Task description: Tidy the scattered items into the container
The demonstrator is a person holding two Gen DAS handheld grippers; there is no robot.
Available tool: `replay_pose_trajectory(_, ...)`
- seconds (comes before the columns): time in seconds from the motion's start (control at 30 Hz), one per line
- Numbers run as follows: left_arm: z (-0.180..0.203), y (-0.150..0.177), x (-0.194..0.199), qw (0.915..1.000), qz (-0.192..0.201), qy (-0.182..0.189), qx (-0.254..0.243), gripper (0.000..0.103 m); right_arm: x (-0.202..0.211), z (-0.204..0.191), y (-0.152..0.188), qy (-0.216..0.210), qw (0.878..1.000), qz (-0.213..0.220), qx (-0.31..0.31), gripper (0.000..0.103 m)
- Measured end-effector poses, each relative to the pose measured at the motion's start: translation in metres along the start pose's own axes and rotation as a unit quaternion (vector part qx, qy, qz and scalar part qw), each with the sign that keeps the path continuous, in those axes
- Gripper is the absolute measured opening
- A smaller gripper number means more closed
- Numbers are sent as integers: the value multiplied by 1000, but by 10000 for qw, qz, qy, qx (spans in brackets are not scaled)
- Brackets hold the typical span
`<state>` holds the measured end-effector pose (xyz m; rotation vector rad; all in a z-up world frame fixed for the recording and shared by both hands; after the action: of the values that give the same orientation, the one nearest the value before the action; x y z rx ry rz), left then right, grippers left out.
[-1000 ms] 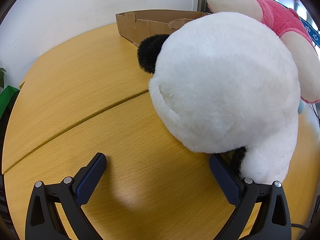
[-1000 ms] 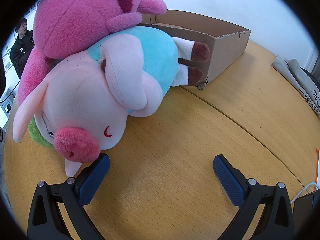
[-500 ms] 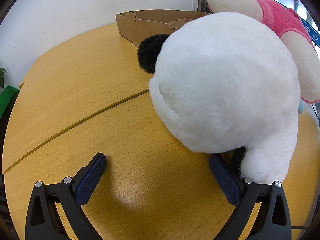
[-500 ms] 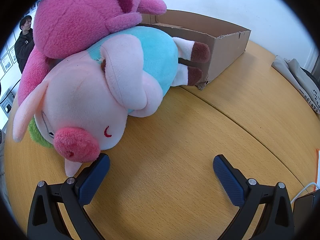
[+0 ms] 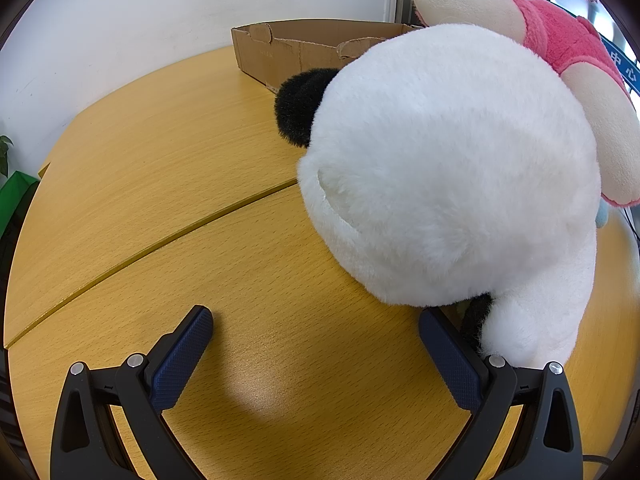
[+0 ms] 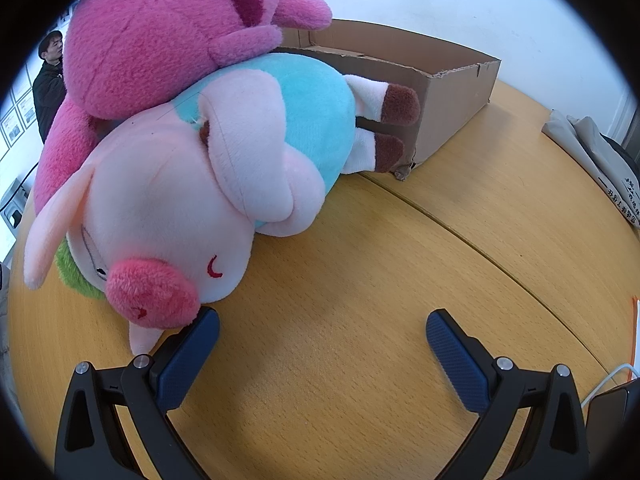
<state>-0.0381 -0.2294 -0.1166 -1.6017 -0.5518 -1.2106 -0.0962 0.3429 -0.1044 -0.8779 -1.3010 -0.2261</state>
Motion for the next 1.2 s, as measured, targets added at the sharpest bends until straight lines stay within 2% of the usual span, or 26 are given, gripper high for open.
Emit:
replay_pose_trajectory(0.27, 1, 0, 0, 10000, 0, 1, 2, 103, 0, 0, 0, 29, 10000, -2, -38, 103)
replay_pose_trajectory(0.53, 1, 1, 0, 10000, 0, 1, 5, 103, 5, -16, 9, 32, 10000, -2, -38, 103)
replay_pose_trajectory(0.77, 1, 1, 0, 10000, 0, 2, 10, 103, 10, -42, 18, 357, 9969, -11, -700, 103)
replay_pose_trajectory(0.93, 2, 1, 0, 10000, 0, 3, 13, 103, 12, -63, 20, 438, 9952, -13, -873, 103)
replay_pose_trajectory(1.2, 2, 1, 0, 10000, -2, 3, 18, 103, 10, -63, 16, 538, 9919, -21, -1153, 103)
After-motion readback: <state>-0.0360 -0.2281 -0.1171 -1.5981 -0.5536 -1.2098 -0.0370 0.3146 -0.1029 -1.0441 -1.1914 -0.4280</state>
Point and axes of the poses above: each gripper's, at about its wrist camera, not at the fingertips, and x roughly against the way its jaws point, z to its right, y to its underside, the point moved 2 cm from there along -x, roughly the way its jaws point, and after that the axes turned 10 degrees about -z, right-handed, at the moved point
